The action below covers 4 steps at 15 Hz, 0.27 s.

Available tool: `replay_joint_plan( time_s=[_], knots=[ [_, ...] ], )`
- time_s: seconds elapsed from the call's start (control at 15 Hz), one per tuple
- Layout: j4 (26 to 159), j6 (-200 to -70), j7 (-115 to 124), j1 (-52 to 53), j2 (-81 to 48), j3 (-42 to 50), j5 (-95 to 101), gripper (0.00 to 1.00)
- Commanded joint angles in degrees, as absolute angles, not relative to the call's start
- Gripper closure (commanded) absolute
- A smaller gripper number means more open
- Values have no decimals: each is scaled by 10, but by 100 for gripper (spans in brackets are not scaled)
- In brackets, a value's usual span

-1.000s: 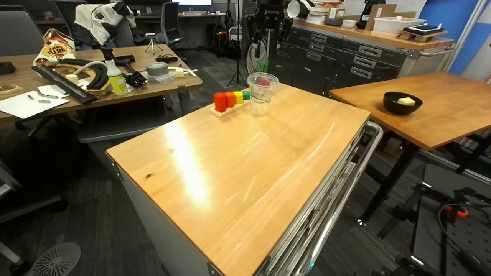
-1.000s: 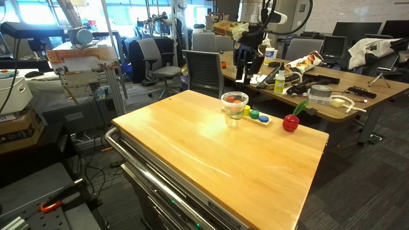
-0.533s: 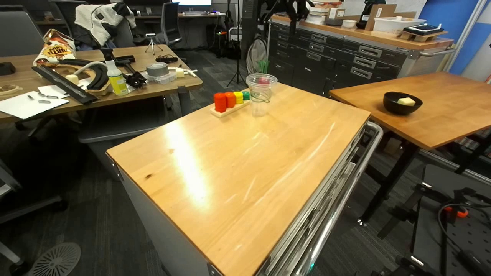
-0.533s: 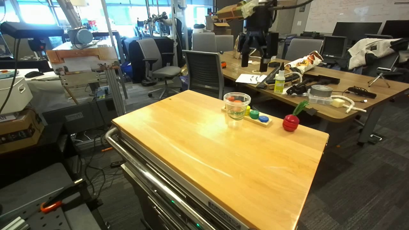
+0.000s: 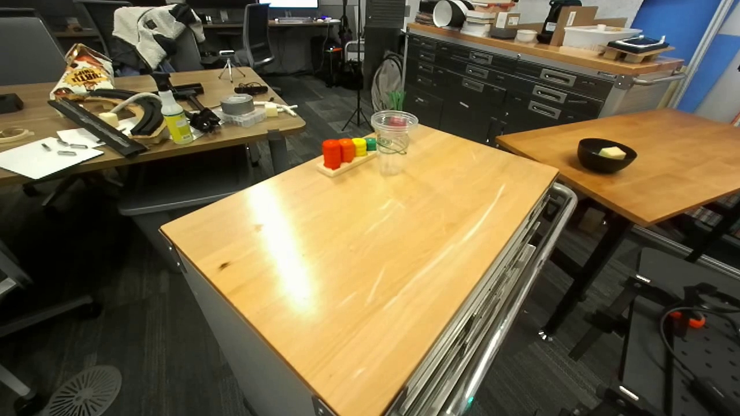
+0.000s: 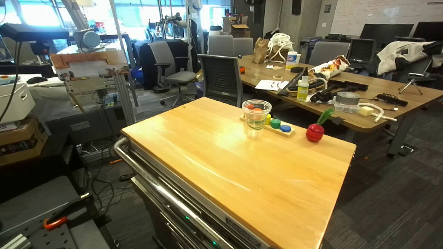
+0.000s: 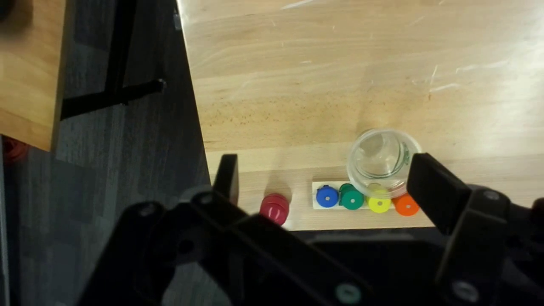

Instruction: Stack the three cups on the table

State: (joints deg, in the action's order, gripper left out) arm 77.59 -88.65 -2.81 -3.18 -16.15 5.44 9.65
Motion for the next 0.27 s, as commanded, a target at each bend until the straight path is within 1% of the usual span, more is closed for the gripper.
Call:
replay_joint_plan(
  time_s=[0.0, 0.07, 0.2],
  knots=[
    [811, -862, -138, -47, -83, 38, 67, 0],
    [780, -868, -86, -39, -128, 45, 85, 0],
    [790, -860, -117, -41, -101, 44, 77, 0]
  ],
)
